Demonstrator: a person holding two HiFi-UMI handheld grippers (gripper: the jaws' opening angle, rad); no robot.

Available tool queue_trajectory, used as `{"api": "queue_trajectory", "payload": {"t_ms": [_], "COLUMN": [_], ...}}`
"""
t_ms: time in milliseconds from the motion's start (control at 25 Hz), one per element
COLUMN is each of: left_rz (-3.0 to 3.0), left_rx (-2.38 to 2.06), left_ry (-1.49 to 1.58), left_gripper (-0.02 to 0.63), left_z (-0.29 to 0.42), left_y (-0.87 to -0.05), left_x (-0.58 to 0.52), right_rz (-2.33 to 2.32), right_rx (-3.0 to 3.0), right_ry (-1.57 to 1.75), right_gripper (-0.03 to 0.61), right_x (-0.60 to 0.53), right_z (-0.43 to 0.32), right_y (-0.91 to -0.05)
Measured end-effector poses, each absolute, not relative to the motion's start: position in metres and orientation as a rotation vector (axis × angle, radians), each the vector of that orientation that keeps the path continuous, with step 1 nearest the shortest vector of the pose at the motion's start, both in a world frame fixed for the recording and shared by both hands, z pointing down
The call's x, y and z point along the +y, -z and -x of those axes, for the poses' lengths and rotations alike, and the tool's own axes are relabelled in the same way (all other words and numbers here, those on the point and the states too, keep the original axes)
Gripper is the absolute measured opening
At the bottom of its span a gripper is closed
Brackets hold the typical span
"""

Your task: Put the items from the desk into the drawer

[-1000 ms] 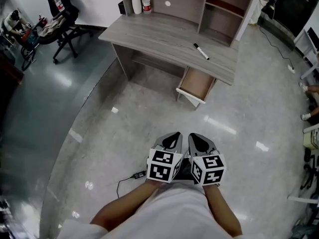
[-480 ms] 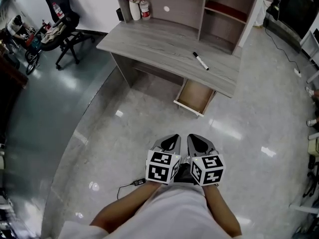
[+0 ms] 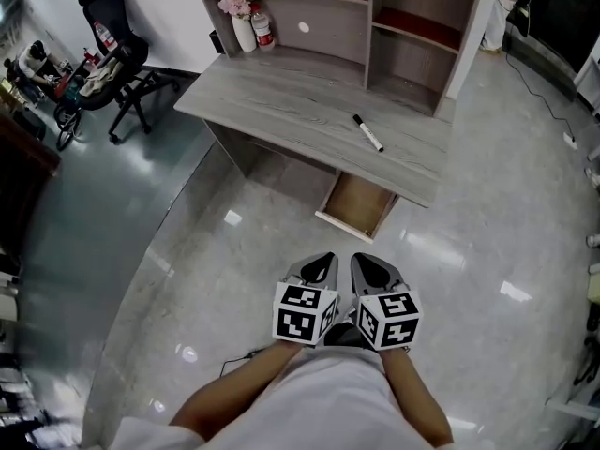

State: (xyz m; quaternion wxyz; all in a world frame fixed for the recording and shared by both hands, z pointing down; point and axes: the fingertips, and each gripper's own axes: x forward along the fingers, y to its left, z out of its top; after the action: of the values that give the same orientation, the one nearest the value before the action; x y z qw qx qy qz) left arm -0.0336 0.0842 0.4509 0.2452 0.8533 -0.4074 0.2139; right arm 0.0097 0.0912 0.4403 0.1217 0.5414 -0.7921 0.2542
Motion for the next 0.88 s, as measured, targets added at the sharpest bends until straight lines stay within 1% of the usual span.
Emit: {"api": "queue_trajectory", "payload": {"t_ms": [480,880], "left_rz": [-2.31,-2.325], "left_rx": [-1.193,-1.225], "left_ry": [-0.656,-0.641], "left_gripper": [0.002,0.002], "left_z": [-0.011,-0.03], "left_y": [-0.451,-0.448], "left_x": [0.051,0.027], "right_rz": [-1.536,-1.497], "right_rx": [-2.376,-2.407], "right_ry": [-0.768,-0.774], "right_gripper": [0.002,0.002], "right_x": [0.055,0.038], "right_z": [-0.06,-0.072], "right_y": [-0.441,-0.445]}}
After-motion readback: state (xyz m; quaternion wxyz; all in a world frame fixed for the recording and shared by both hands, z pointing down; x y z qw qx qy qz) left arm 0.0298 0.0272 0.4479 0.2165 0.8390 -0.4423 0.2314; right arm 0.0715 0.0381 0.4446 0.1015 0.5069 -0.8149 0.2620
